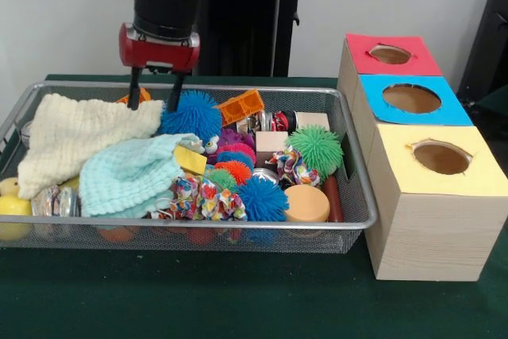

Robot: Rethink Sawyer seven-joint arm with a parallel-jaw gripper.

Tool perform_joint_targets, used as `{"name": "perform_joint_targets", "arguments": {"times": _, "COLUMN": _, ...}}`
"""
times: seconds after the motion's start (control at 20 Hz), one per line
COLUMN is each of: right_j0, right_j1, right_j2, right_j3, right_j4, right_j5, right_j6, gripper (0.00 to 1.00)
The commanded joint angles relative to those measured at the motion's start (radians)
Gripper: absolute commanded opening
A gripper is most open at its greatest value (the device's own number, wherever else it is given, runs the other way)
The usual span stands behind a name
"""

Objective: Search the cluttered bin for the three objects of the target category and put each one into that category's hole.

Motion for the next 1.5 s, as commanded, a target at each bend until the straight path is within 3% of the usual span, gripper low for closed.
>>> {"name": "perform_joint_targets", "arguments": {"times": 0.05, "right_j0": -0.046, "right_j1": 0.123, "right_j2": 0.116, "right_j3": -0.128, "right_j4": -0.098, "right_j5": 0.028, "right_j6": -0.122, "gripper": 1.0}}
{"name": "perform_joint_targets", "arguments": {"times": 0.5, "right_j0": -0.048, "right_j1": 0.22, "right_j2": 0.104, "right_j3": -0.222, "right_j4": -0.133, "right_j5": 0.092, "right_j6": -0.137, "gripper": 1.0}}
{"name": "perform_joint_targets", "arguments": {"times": 0.8, "right_j0": -0.028, "right_j1": 0.241, "right_j2": 0.078, "right_j3": -0.257, "right_j4": -0.149, "right_j5": 0.14, "right_j6": -0.138, "gripper": 1.0}}
{"name": "perform_joint_targets", "arguments": {"times": 1.1, "right_j0": 0.004, "right_j1": 0.256, "right_j2": 0.067, "right_j3": -0.297, "right_j4": -0.147, "right_j5": 0.257, "right_j6": -0.168, "gripper": 1.0}}
{"name": "perform_joint_targets", "arguments": {"times": 1.5, "right_j0": 0.018, "right_j1": 0.259, "right_j2": 0.07, "right_j3": -0.313, "right_j4": -0.165, "right_j5": 0.304, "right_j6": -0.166, "gripper": 1.0}}
